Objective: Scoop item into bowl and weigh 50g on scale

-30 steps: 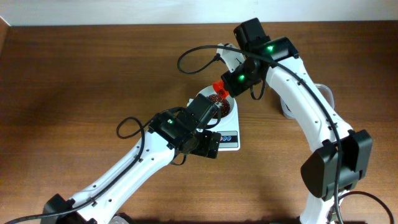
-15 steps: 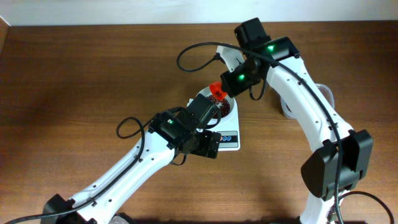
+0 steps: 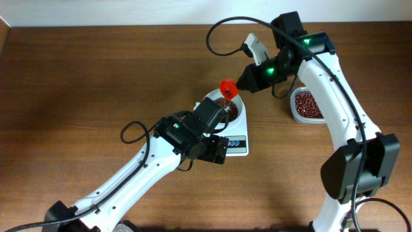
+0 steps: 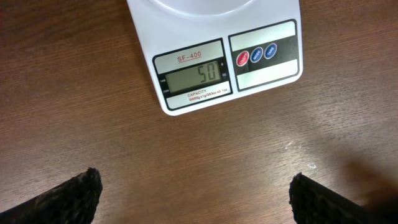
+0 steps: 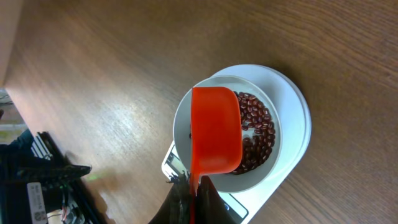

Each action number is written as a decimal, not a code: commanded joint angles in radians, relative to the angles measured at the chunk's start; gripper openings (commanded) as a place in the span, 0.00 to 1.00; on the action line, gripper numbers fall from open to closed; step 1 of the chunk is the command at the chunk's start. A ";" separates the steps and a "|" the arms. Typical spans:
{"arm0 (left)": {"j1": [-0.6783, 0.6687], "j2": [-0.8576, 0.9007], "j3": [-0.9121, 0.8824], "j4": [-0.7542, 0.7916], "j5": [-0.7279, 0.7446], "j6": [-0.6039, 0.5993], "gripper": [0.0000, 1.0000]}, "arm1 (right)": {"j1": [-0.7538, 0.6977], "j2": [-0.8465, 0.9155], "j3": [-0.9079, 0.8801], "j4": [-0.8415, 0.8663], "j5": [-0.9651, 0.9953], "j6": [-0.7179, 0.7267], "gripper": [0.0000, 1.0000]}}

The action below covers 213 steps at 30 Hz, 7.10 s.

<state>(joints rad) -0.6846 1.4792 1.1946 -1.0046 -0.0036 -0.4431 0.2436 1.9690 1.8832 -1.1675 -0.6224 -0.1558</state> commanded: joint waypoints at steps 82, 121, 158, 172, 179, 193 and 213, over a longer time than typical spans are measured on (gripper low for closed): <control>-0.002 -0.008 -0.007 0.001 0.004 -0.013 0.99 | -0.335 0.113 -0.075 0.086 0.706 0.135 0.83; -0.002 -0.008 -0.007 0.001 0.004 -0.013 0.99 | -0.532 0.114 -0.075 0.305 0.706 0.135 0.99; -0.002 -0.008 -0.009 -0.071 -0.015 -0.012 0.99 | -0.532 0.114 -0.075 0.305 0.706 0.135 0.99; 0.037 -0.360 -0.015 0.122 -0.305 -0.012 0.99 | -0.532 0.114 -0.075 0.305 0.706 0.135 0.99; 0.120 -0.804 -0.016 0.076 -0.327 -0.012 0.99 | -0.532 0.114 -0.075 0.305 0.706 0.135 0.99; 0.153 -1.418 -0.726 0.659 -0.333 -0.013 0.99 | -0.532 0.114 -0.075 0.305 0.706 0.135 0.99; 0.335 -1.474 -1.186 0.945 -0.298 0.323 0.99 | -0.532 0.114 -0.075 0.305 0.706 0.135 0.99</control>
<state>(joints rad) -0.4065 0.0109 0.0124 0.0013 -0.3099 -0.2687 -0.2886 2.0716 1.8095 -0.8623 0.0750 -0.0261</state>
